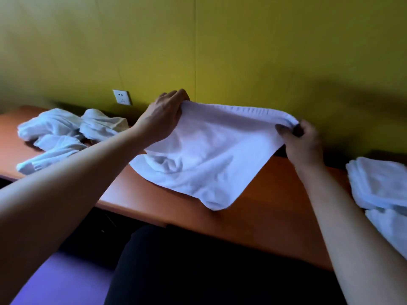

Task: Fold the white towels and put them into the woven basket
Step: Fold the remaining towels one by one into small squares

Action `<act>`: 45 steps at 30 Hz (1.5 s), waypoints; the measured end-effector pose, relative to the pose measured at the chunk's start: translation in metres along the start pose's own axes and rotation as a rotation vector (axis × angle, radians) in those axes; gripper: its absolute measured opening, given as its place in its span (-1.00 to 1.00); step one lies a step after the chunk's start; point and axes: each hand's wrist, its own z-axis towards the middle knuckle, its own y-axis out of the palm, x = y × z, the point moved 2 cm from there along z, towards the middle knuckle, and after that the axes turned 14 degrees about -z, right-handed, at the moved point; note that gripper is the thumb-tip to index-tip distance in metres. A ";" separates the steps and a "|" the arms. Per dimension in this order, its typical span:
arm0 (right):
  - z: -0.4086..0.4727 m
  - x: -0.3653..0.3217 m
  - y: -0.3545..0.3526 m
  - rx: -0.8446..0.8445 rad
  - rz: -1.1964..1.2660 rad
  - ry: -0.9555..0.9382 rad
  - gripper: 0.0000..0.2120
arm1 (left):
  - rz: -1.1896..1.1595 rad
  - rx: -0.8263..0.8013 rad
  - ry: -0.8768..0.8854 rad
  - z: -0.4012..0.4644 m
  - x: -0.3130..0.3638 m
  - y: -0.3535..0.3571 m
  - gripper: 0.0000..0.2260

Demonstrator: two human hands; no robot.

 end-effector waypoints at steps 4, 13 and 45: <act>0.009 -0.025 -0.027 0.114 0.291 0.059 -0.93 | -0.045 0.067 -0.095 0.011 0.034 -0.028 -0.82; -0.009 -0.100 -0.036 -0.008 0.215 -0.312 -0.94 | -0.602 -0.137 -0.247 0.027 0.138 -0.009 -0.59; -0.114 0.095 -0.034 -0.544 -0.786 0.191 -0.75 | -0.529 0.452 -0.276 0.012 0.154 -0.131 -0.82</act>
